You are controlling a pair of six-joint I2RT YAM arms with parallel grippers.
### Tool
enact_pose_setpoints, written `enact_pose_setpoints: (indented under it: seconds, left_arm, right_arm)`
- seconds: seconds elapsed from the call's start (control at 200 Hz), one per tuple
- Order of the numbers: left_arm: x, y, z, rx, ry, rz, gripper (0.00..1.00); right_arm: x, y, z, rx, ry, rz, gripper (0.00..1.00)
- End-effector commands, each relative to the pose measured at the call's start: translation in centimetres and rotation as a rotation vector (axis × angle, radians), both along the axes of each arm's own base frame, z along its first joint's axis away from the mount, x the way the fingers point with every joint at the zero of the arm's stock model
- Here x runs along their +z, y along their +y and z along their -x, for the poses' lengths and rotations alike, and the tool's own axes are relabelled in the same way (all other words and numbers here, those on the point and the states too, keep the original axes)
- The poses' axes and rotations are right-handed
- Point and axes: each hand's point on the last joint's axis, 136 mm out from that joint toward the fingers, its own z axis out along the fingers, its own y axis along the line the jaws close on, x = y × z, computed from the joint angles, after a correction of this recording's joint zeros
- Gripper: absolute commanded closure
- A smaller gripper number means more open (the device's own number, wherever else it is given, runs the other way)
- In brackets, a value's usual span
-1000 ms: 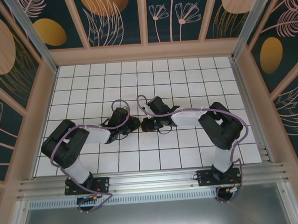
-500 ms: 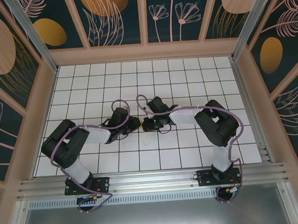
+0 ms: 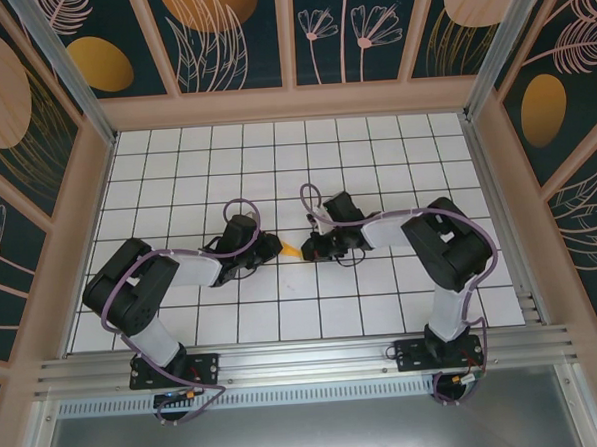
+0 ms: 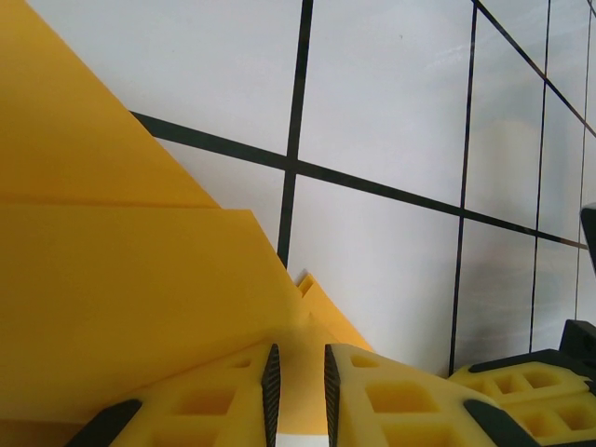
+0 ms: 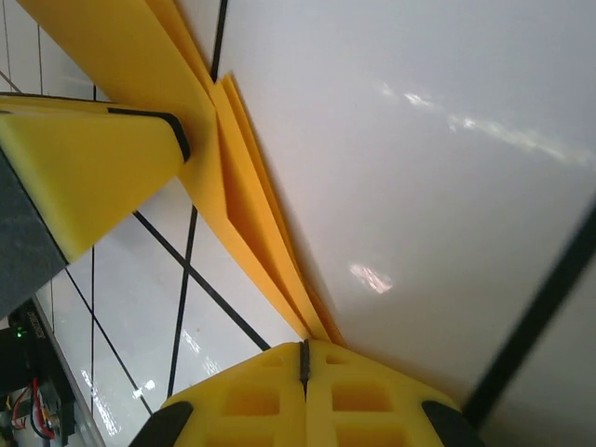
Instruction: Fold a paper plane with a square sheet of paper (pick it up from the middle)
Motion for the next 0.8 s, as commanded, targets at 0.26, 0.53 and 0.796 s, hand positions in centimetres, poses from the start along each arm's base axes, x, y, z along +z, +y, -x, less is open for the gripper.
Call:
enact_pose_setpoints:
  seconds: [0.26,0.53,0.796]
  left_arm:
    - [-4.2,2.8,0.8,0.056,0.077,-0.141,0.79]
    - [-4.2,2.8,0.9,0.053,0.077,-0.137,0.84]
    - [-4.4,3.0,1.0,0.054,0.080,-0.146,0.85]
  right_arm:
    - [2.3,3.3,-0.4,0.055,-0.060,0.017,0.99]
    - [0.6,4.7,-1.3,0.052,-0.041,0.041,1.00]
    - [0.3,5.0,-1.6,0.036,-0.011,0.021,1.00]
